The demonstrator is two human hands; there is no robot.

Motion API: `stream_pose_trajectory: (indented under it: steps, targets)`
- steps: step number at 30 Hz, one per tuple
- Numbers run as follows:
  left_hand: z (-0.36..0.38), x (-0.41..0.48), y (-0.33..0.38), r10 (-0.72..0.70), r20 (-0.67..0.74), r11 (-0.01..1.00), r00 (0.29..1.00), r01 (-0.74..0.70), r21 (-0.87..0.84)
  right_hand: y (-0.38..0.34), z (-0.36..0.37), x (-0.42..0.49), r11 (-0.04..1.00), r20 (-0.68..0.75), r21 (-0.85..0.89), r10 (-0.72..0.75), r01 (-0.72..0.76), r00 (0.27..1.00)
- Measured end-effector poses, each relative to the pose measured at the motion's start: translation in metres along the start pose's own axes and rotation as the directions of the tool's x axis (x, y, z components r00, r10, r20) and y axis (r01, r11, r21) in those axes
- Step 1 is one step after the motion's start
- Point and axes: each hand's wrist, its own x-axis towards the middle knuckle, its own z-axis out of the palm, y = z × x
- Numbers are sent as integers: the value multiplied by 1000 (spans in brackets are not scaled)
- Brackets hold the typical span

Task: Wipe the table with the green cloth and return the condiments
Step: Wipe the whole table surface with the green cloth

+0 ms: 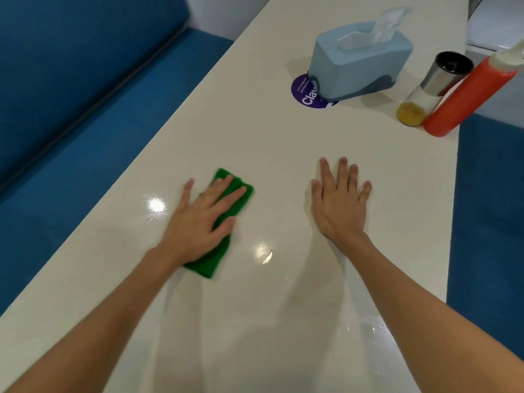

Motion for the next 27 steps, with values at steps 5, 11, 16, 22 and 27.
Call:
stream_pose_trajectory:
  steps: [5, 11, 16, 22, 27]
  targets:
    - [-9, 32, -39, -296, -53, 954, 954, 298, 33, -1, 2, 1, 1000, -28, -10, 0, 0, 1000]
    - [11, 90, 36, -408, -98, 913, 908, 408, -15, -1, 3, 0, 1000, -21, -3, -2, 2, 1000]
    - [23, 61, 101, -77, -44, 996, 996, 74, -55, 3, 0, 1, 1000, -2, 8, -7, 7, 1000]
    - [7, 4, 37, 56, 26, 998, 998, -56, 2, 3, 2, 1, 1000, -16, 4, -18, 19, 1000]
    - [3, 41, 14, -265, -50, 964, 963, 265, 4, 3, 1, 1, 1000, -27, 15, -14, 14, 1000]
